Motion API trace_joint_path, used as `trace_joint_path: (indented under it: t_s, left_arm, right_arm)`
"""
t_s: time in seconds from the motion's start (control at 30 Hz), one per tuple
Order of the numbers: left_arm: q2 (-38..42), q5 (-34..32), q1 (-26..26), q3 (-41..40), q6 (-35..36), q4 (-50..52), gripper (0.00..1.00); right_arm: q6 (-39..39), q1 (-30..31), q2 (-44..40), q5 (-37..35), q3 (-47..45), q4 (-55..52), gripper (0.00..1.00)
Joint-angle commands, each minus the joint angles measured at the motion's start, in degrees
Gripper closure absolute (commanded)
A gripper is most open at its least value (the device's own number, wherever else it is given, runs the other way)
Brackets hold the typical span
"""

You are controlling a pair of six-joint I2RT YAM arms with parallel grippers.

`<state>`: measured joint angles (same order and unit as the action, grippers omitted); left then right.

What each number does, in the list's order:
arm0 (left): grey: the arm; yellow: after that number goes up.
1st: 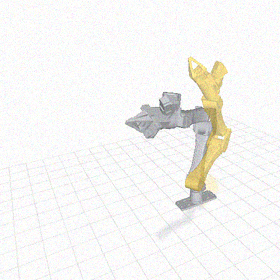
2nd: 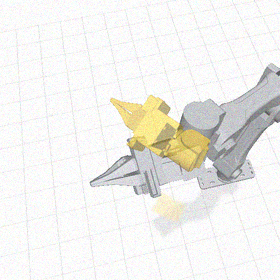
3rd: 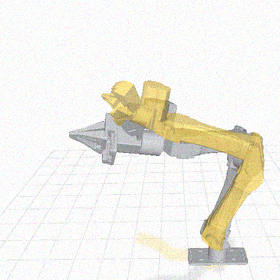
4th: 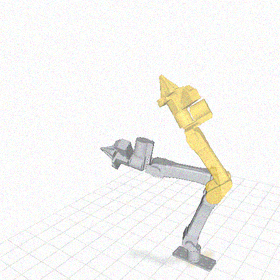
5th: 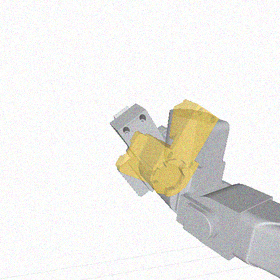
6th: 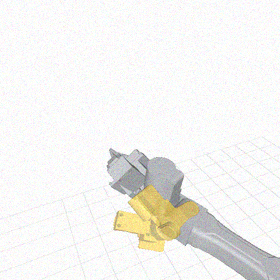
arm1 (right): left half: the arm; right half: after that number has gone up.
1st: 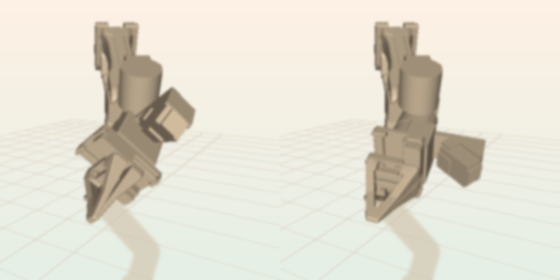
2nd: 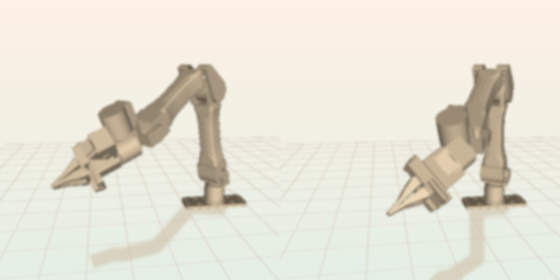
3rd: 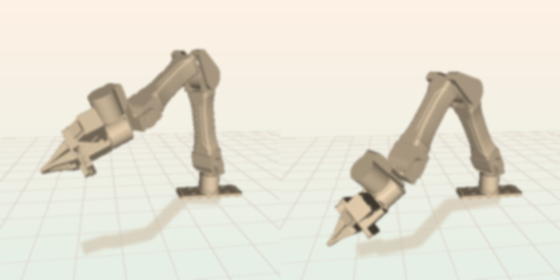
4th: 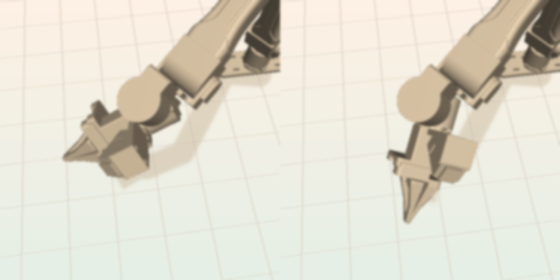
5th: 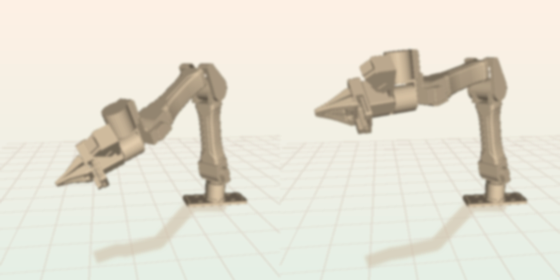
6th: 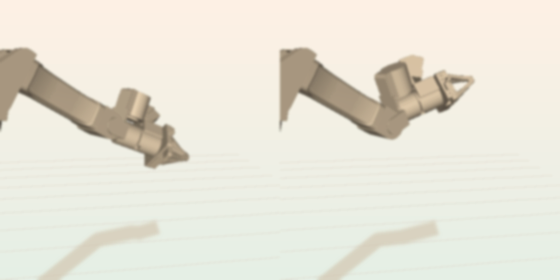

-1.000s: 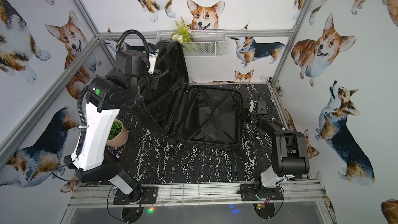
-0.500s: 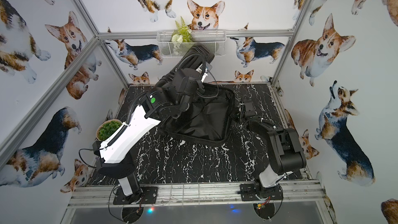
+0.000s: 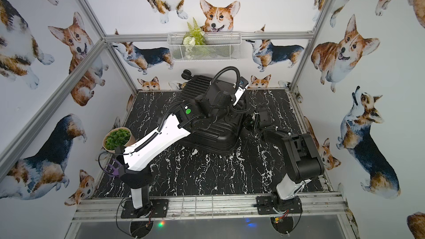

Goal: Close the suitcase zippers
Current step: Close the suitcase at the center of the board, then adjust the suitcase at the center of the board.

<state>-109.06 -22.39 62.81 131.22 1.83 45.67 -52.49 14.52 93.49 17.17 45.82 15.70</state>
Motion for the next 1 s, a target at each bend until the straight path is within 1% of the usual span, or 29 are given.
trace_joint_path:
  t_s: [0.0,0.07,0.1,0.17,0.23,0.33,0.43,0.6,0.77,0.97]
  left_arm:
    - [-0.4,2.1,-0.8,-1.7,-3.2,-1.1,0.52]
    - [-1.7,5.1,-2.1,-1.4,-5.3,0.6,0.52]
    - [-2.7,6.8,-2.7,-1.2,-6.4,1.2,0.51]
    - [-4.8,9.1,-3.7,-0.5,-7.8,2.2,0.49]
    - [-7.9,10.9,-4.3,1.9,-8.6,4.0,0.48]
    - [-13.8,12.9,-4.6,8.1,-8.8,8.1,0.46]
    - [-18.4,13.1,-5.2,12.2,-10.1,10.6,0.45]
    - [-21.9,13.1,-6.6,12.6,-11.2,10.7,0.44]
    - [-25.8,12.4,-7.3,13.7,-10.8,11.0,0.43]
    - [-29.2,12.7,-7.4,14.9,-10.4,12.5,0.42]
  right_arm:
    - [-2.2,0.2,-0.8,2.6,-0.6,1.6,0.83]
    - [-0.1,0.3,-2.4,-0.2,-0.3,-2.9,0.75]
    - [1.0,0.2,-3.7,-2.9,-0.5,-5.3,0.68]
    - [3.2,0.2,-7.0,-9.3,-1.3,-9.6,0.6]
    - [5.8,0.2,-10.2,-15.1,-1.5,-13.9,0.52]
    - [9.7,-0.7,-14.2,-21.2,-0.9,-20.5,0.44]
    - [12.0,-3.0,-17.1,-22.7,-1.1,-23.7,0.41]
    - [13.4,-6.7,-21.4,-21.1,-2.8,-25.0,0.4]
    - [14.6,-7.3,-24.1,-20.7,-2.8,-25.7,0.39]
    - [15.7,-7.7,-24.7,-20.4,-2.1,-26.4,0.38]
